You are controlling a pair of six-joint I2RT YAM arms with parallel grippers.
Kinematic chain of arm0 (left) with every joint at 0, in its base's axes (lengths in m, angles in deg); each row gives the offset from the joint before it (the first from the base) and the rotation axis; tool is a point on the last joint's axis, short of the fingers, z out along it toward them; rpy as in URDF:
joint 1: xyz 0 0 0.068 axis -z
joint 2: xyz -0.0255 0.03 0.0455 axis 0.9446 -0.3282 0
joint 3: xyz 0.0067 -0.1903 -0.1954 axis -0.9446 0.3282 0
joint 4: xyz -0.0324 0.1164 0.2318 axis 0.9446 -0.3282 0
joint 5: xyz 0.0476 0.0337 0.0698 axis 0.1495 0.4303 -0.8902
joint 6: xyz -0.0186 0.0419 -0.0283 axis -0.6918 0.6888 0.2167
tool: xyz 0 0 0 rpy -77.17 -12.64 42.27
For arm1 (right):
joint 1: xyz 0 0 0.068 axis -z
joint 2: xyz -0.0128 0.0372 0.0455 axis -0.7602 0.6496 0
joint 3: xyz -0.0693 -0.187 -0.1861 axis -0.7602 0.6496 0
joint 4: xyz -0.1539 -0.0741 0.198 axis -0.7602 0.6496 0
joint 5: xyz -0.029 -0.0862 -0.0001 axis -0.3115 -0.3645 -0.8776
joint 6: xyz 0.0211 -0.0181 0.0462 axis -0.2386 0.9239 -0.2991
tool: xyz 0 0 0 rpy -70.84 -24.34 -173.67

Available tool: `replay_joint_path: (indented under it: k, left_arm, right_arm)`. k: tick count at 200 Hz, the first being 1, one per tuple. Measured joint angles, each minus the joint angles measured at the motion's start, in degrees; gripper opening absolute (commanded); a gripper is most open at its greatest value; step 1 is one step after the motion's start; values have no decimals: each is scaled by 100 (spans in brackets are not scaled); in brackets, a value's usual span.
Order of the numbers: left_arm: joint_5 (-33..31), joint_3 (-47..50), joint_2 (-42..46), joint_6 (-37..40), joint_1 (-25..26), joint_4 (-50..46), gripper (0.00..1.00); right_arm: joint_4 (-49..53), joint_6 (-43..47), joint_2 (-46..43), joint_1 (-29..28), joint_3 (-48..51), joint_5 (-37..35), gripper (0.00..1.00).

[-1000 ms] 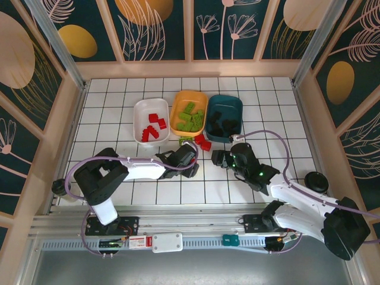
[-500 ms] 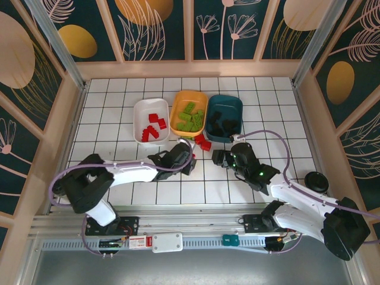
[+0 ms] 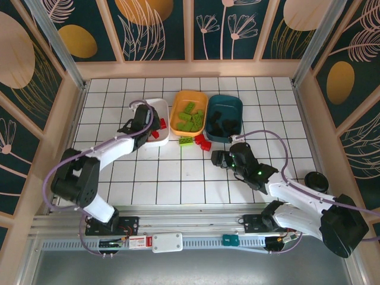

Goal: Sort the legos into containers by color
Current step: Place the lego in the container, then pick up the lego from the center of the table.

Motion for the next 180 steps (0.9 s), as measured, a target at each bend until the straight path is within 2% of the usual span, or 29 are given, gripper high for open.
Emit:
replay_joint_path:
  k: [30,50,80,113,139,180]
  left_arm:
    - [138,-466,-442,-72,-188,-24,84]
    - [339,-579,-376,-144,-199,11,98]
    - [748,-245,223,-249,-144,214,98]
    - [977,737,1322,-348,273,476,99]
    - [1141,1510,1821,-457,645,612,99]
    - [1226,2575,2618,-691,754,599,98]
  right_arm:
    - [-7,-4,107,0,0,42,72]
    - [-116,-7,317,-13,0,85,72]
    - [-396,-4,979,-68,-31,181,72]
    - [-706,0,1906,-81,-387,190,73]
    - [-944,-2,2509,-72,-793,155,74]
    - [-1147,-9,3348,7,-1379,4,75]
